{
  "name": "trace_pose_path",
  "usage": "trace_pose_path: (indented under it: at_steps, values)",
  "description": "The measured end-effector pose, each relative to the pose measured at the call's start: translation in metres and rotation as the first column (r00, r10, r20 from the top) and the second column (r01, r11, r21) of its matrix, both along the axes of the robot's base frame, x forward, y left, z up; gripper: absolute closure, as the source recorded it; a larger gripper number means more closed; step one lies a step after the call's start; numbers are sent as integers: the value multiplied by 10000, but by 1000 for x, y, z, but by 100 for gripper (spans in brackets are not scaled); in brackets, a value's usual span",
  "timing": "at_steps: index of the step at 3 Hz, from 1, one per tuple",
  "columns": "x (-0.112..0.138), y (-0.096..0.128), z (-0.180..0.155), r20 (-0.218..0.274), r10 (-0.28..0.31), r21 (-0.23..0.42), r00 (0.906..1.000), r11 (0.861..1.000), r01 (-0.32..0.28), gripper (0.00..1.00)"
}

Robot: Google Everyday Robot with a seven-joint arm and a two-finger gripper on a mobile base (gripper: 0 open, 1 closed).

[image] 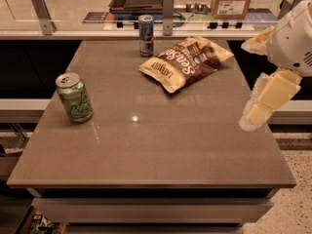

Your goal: Knock green can over

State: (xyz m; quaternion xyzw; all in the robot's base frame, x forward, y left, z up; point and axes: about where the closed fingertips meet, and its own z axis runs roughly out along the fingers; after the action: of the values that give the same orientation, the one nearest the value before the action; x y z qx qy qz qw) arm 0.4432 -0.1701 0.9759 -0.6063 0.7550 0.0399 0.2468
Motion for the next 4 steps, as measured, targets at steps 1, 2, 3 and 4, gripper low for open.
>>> trace_pose_path:
  at_steps: [1,2,3,4]
  values:
    - [9,30,-11,-66,614,1592,9981,9854,-596,0]
    - [22,61,-17,-45,1285,3031,9917,9452,-1211,0]
    - [31,84,-17,233,1675,4118,9856,8967,-1622,0]
    - [37,105,-14,873,1647,4940,9825,8493,-1862,0]
